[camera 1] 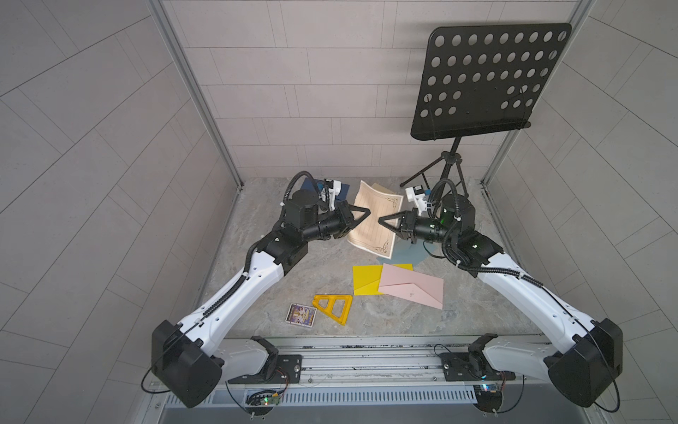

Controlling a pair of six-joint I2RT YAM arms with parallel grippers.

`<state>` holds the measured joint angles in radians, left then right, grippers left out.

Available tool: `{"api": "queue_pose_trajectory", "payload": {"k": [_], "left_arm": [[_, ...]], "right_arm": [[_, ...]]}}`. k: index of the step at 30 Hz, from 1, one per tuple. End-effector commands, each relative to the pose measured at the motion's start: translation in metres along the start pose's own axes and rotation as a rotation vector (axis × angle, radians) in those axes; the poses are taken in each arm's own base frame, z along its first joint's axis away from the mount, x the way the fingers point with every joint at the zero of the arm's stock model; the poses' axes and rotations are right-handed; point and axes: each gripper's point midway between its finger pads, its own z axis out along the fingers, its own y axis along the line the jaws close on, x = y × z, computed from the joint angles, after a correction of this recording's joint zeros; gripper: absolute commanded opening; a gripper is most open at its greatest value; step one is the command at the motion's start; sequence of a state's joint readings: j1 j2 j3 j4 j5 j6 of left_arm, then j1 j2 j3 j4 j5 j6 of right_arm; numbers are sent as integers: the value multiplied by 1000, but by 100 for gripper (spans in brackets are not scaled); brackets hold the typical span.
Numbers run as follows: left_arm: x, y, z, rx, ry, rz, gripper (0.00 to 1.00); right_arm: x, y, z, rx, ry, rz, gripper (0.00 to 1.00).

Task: Take the letter paper out of the envelope
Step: Unfold the letter paper, then place the letter paper at the center of the board.

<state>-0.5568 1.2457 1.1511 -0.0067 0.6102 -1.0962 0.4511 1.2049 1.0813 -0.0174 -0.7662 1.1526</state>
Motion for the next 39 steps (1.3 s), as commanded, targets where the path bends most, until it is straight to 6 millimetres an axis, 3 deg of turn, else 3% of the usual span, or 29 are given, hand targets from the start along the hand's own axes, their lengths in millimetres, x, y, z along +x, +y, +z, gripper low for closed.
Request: {"api": "queue_pose_trajectory", "payload": {"k": [1, 4, 5, 8, 10, 11, 16, 21, 28, 33, 39], "left_arm": [[0, -5, 3, 24, -5, 14, 0], [1, -3, 4, 10, -2, 14, 2], [2, -2, 4, 6, 0, 13, 11], [-1, 7, -1, -67, -17, 13, 66], [-2, 17, -8, -145, -34, 23, 94], [-3, 18, -11, -166, -41, 35, 100], [-3, 37, -23, -282, -62, 35, 100], [19, 54, -22, -333, 38, 26, 98], [51, 72, -25, -353, 127, 46, 96], [66, 81, -30, -360, 167, 59, 95], [78, 79, -34, -338, 192, 67, 94]], "right_arm": [[-1, -6, -9, 104, -13, -52, 0], [-1, -11, -15, 170, -11, -86, 0], [0, -13, -17, 185, -9, -96, 0], [1, -25, -26, 265, -20, -125, 0], [-2, -37, -37, 323, -35, -129, 0], [-4, -47, -44, 367, -46, -129, 0], [-11, -102, -92, 634, -113, -80, 0], [-16, -155, -157, 919, -257, 21, 0], [-27, -192, -225, 1136, -479, 139, 0], [-24, -226, -248, 1177, -553, 271, 0], [-20, -273, -247, 1139, -600, 415, 0]]}}
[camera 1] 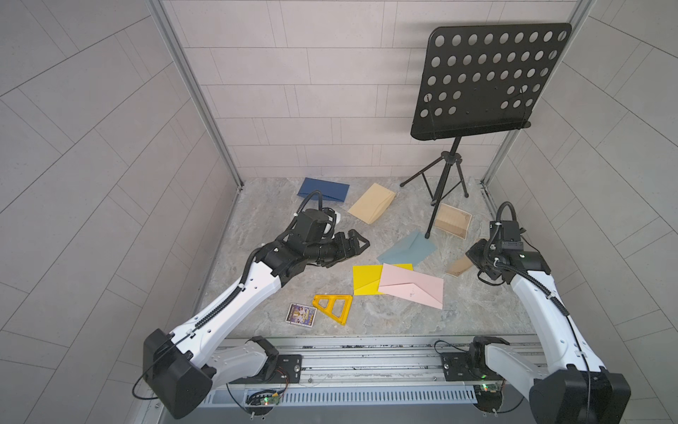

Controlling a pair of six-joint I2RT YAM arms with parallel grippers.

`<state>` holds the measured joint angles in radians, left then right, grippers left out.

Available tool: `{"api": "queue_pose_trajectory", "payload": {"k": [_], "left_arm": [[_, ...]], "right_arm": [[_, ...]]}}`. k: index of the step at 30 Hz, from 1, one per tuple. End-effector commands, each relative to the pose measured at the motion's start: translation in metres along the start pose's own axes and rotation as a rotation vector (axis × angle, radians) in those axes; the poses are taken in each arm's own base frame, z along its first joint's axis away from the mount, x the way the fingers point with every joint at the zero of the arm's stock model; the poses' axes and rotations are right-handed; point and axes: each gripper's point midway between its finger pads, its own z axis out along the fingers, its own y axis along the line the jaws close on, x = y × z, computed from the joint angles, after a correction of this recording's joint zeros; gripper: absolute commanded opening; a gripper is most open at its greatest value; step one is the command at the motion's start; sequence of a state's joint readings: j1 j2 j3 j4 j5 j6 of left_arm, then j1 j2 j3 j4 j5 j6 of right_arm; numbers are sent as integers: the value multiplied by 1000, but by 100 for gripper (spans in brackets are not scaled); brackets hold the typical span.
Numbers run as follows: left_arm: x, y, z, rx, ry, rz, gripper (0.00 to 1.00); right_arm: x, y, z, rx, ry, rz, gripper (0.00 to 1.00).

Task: Take the letter paper out of the envelope
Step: Place the letter paper at the center of the board.

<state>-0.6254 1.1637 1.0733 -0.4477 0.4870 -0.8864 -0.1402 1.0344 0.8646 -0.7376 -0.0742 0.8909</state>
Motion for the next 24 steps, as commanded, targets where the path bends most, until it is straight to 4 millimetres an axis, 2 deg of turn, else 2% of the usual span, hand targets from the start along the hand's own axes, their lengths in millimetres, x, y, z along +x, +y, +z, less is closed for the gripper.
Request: {"api": "queue_pose_trajectory", "payload": {"k": [1, 6, 12, 20, 24], "left_arm": [[9, -7, -8, 30, 13, 39, 94], [12, -8, -12, 37, 12, 47, 94], [13, -6, -15, 29, 10, 47, 93], [10, -7, -12, 28, 1, 34, 92], [9, -8, -12, 31, -1, 34, 92]], "right_arm": [[0, -3, 20, -28, 3, 109, 0], [3, -15, 53, -55, 23, 219, 0], [8, -28, 80, -11, 59, 261, 0], [14, -45, 109, 53, 118, 318, 0], [19, -53, 116, 91, 160, 329, 0]]}}
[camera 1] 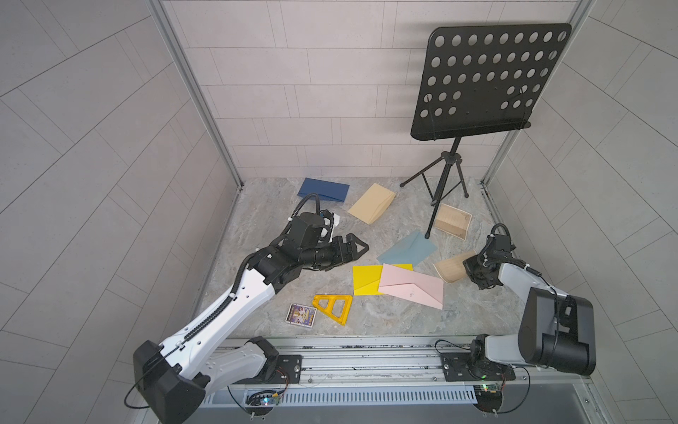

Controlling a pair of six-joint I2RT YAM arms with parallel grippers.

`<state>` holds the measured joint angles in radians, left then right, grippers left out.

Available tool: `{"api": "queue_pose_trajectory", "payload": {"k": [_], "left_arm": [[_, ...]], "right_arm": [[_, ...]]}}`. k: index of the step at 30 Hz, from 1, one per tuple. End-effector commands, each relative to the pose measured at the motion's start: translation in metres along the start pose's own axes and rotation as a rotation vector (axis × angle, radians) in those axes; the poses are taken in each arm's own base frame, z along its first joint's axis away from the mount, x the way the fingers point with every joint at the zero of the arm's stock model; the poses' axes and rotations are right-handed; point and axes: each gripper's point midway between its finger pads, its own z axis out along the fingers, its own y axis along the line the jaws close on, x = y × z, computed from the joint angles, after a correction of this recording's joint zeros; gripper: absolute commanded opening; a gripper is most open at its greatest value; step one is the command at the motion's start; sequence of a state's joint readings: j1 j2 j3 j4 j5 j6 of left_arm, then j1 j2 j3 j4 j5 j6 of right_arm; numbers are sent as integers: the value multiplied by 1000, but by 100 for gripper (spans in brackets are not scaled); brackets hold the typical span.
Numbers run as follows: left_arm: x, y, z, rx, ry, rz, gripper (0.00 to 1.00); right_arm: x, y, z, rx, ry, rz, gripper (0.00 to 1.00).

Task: Take the letter paper out of the envelope
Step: Place the letter paper at the center of the board.

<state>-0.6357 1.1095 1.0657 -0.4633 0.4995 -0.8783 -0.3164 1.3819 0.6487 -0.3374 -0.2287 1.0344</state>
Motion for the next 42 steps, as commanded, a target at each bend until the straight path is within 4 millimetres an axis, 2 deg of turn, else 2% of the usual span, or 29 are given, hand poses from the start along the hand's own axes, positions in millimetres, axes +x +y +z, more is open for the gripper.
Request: {"api": "queue_pose_trajectory", "payload": {"k": [1, 8, 13, 20, 23, 27, 30, 35, 37, 40, 42], "left_arm": [[1, 2, 2, -3, -1, 8, 92], [-2, 0, 1, -9, -12, 15, 92], [-5, -3, 0, -5, -23, 20, 92], [-5, -3, -3, -7, -28, 19, 92], [-4, -1, -3, -13, -24, 14, 92], [-3, 3, -2, -29, -22, 4, 92], [-1, 8, 0, -46, -13, -4, 92], [3, 17, 6, -75, 6, -30, 92], [6, 25, 8, -112, 27, -46, 91], [12, 39, 15, -176, 72, -94, 90], [18, 48, 22, -208, 104, -152, 87]], "right_arm": [[-3, -3, 3, 20, 4, 25, 0], [-7, -3, 3, 39, 8, 1, 0], [-9, -2, -3, 49, 5, -15, 28], [-13, -8, -20, 98, -36, -14, 43], [-16, -8, -34, 124, -75, -9, 50], [-26, 4, -62, 106, -173, -30, 58], [-30, 14, -81, 98, -226, -61, 60], [-23, 18, -107, 126, -270, -96, 62], [-24, 29, -123, 102, -312, -139, 61], [-13, 70, -146, -20, -346, -305, 57], [20, 112, -152, -177, -292, -523, 57]]}}
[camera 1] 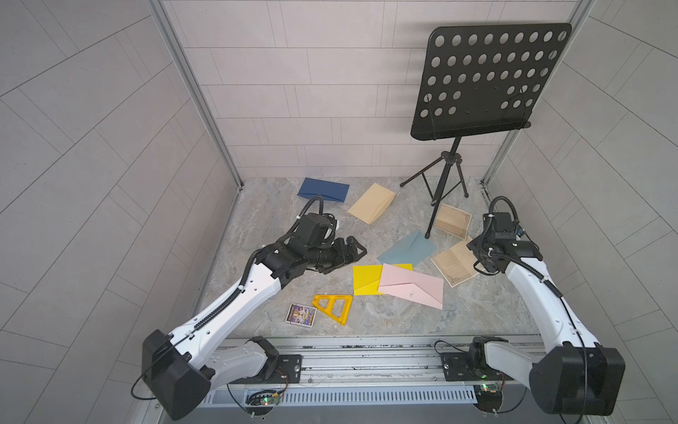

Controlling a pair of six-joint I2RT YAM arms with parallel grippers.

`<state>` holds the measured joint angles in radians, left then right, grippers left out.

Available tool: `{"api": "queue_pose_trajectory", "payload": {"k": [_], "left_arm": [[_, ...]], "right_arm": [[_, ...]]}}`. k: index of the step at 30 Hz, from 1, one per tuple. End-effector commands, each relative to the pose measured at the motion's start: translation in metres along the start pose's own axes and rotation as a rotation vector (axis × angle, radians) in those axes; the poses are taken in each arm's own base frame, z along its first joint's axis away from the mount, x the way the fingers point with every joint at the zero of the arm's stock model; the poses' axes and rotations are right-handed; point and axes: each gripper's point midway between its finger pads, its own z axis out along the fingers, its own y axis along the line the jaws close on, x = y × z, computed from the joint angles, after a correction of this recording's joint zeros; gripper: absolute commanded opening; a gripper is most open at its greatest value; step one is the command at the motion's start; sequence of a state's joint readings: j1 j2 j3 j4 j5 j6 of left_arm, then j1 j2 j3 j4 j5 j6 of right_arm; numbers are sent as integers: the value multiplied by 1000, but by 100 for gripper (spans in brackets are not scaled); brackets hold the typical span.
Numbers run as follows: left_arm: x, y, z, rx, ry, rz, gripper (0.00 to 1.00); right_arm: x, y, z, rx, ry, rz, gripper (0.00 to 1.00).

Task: Take the letter paper out of the envelope
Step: Place the letter paper at the center of the board, then pick up the envelope from the envelope.

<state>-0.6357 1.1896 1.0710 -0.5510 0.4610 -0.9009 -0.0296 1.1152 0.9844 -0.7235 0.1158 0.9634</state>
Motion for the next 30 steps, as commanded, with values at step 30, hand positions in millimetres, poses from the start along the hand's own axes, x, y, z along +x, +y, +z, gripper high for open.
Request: {"api": "queue_pose_trajectory", "payload": {"k": [30], "left_arm": [[64, 27, 193, -217, 130, -1120, 82]], "right_arm": [[131, 13, -83, -412, 255, -571, 60]]}}
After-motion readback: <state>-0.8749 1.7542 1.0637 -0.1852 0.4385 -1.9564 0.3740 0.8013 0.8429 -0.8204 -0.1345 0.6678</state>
